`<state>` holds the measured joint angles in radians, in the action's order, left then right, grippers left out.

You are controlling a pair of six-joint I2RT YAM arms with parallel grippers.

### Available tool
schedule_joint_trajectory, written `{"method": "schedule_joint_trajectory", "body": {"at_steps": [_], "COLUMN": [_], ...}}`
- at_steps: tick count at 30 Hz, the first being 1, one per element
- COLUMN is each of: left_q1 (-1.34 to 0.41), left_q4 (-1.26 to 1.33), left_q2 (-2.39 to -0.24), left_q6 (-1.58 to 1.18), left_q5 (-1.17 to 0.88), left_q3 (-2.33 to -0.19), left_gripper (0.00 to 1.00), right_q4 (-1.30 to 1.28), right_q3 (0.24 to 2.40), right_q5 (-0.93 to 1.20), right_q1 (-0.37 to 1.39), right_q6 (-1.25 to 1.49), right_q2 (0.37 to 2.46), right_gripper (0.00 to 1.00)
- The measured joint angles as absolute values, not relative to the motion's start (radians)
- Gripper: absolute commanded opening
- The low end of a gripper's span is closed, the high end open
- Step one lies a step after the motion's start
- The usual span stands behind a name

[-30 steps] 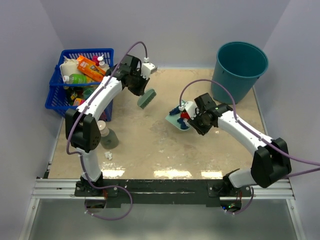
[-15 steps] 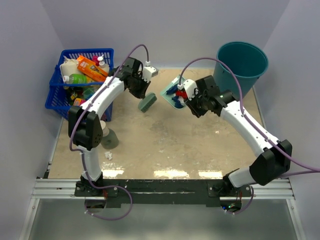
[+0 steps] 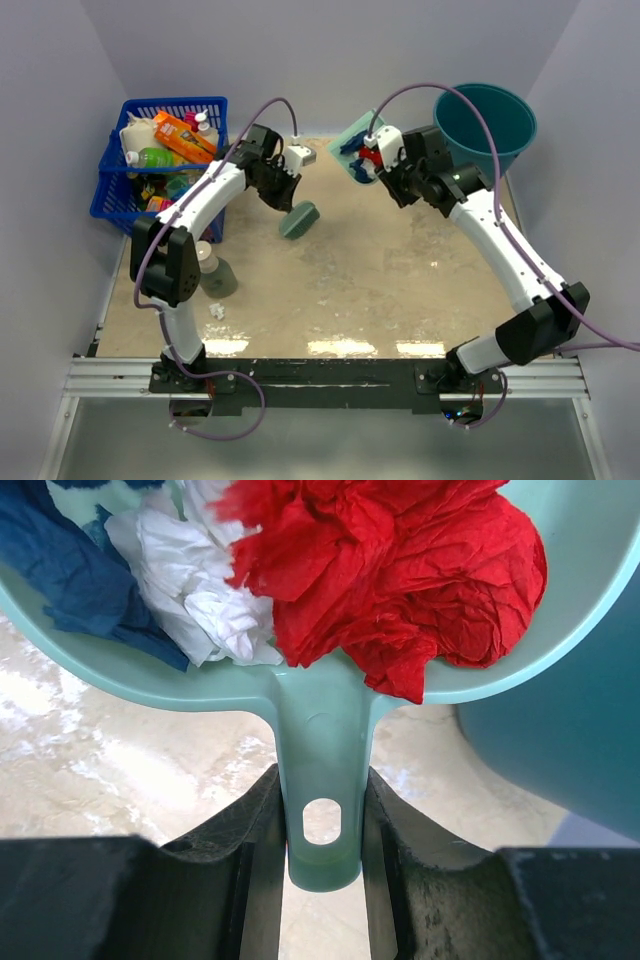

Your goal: Sweep away the paper scraps from the table

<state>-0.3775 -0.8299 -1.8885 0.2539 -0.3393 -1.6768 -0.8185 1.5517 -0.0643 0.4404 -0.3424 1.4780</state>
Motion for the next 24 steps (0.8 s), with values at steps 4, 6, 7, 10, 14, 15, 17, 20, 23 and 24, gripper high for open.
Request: {"method": "schedule_joint_trajectory", "body": {"at_steps": [4, 6, 7, 10, 14, 15, 17, 20, 23, 24], "left_q1": [-0.378, -0.378, -0.378, -0.378, -0.378, -0.378, -0.378, -0.378, -0.378, -0.379], "left_q4": [-0.831, -0.831, -0.832, -0.833, -0.842, -0.844, -0.85, -0.854, -0.855, -0.855], "left_q2": [-1.888, -1.888, -1.888, -1.888, -1.888, -1.888, -1.888, -1.888, -1.888, -1.888], "left_q6": [0.254, 0.254, 0.254, 0.254, 0.252, 0.25, 0.246, 0.246, 0.246, 0.246], "left_q5": [-0.376, -0.395, -0.402, -0.43, -0.469, -0.479, -0.495, -0.509, -0.522, -0.525], "left_q3": [-1.67, -1.67, -1.67, -1.67, -1.67, -1.67, -1.67, -1.67, -1.67, -1.67], "left_gripper": [0.0, 0.0, 0.0, 0.0, 0.0, 0.0, 0.0, 0.0, 0.0, 0.0], "right_q4": [-0.814, -0.802, -0.793, -0.788, -0.771, -0.769, -0.762, -0.741, -0.725, -0.719], "right_q3": [1.555, 1.555, 1.557, 1.594, 1.664, 1.686, 1.715, 1.748, 1.781, 1.79], "right_q5": [-0.107, -0.129, -0.144, -0.171, -0.212, -0.232, -0.258, -0.306, -0.371, -0.393], "right_q1": [0.402, 0.372, 0.354, 0.297, 0.212, 0.188, 0.15, 0.093, 0.047, 0.036], "right_q6": [-0.341, -0.339, -0.337, -0.332, -0.331, -0.333, -0.336, -0.34, -0.356, -0.368], "right_q2": [1.43, 1.4, 1.387, 1.372, 1.384, 1.393, 1.409, 1.441, 1.484, 1.5], "right_gripper": [0.0, 0.0, 0.0, 0.0, 0.0, 0.0, 0.0, 0.0, 0.0, 0.0]}}
